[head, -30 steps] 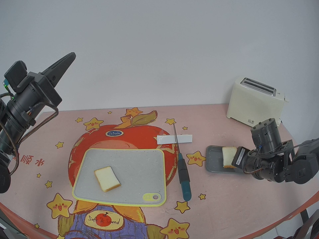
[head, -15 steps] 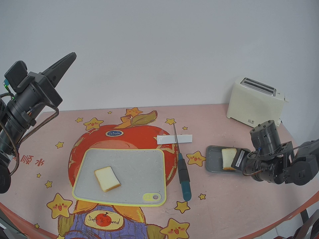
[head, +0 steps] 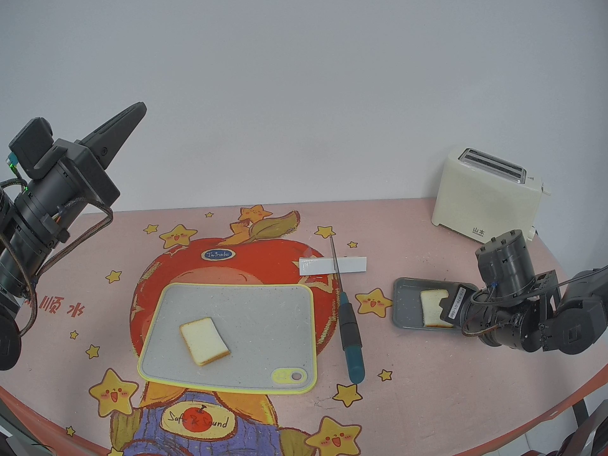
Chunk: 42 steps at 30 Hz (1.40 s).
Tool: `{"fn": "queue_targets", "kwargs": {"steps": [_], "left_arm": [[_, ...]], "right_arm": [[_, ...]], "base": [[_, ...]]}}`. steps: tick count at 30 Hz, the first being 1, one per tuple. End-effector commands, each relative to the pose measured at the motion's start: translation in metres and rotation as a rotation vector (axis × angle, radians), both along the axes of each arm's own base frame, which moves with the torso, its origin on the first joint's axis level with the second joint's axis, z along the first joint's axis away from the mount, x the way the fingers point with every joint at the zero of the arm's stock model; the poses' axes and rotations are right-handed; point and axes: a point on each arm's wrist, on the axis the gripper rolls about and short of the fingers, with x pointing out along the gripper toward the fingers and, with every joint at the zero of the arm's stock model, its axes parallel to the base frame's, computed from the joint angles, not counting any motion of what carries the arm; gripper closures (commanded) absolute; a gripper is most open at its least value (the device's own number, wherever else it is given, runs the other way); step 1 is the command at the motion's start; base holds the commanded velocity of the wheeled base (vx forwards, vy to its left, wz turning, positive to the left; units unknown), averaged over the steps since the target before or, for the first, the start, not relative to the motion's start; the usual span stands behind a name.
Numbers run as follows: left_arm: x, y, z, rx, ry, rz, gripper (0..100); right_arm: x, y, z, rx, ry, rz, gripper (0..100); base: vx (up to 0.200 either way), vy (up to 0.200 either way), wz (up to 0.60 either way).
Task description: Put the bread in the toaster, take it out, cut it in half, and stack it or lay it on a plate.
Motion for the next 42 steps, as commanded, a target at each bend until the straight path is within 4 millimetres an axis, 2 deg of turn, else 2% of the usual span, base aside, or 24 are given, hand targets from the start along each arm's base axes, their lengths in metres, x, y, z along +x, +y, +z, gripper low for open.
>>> {"fn": "queue_targets", "kwargs": {"steps": [1,19,22,24,26,28,35,42], "left_arm": [[0.0,0.0,0.0,0.001,0.001,0.0,100],[0.0,0.0,0.0,0.001,0.001,0.0,100],[0.0,0.0,0.0,0.001,0.001,0.0,100],[0.0,0.0,0.0,0.001,0.001,-0.001,100],[0.0,0.0,0.0,0.001,0.001,0.0,100],[0.0,0.0,0.0,0.001,0.001,-0.001,100],[0.0,0.0,-0.001,0.002,0.002,-0.001,100],[0.0,0.0,0.0,-0.001,0.0,-0.002,100]], "right_arm": [[0.0,0.0,0.001,0.001,-0.003,0.0,0],[0.0,0.002,0.005,0.007,-0.024,0.001,0],[-0.002,0.003,0.018,0.037,-0.108,-0.008,0],[-0.007,0.001,0.037,0.099,-0.214,-0.01,0],[-0.02,-0.007,0.063,0.156,-0.333,0.015,0],[-0.035,-0.015,0.077,0.159,-0.384,0.063,0],[-0.063,-0.029,0.099,0.248,-0.447,0.218,0],[-0.064,-0.035,0.108,0.301,-0.469,0.254,0]], "base": [[0.0,0.0,0.0],[0.0,0.0,0.0],[0.0,0.0,0.0],[0.0,0.0,0.0],[0.0,0.0,0.0],[0.0,0.0,0.0],[0.0,0.0,0.0],[0.0,0.0,0.0]]}}
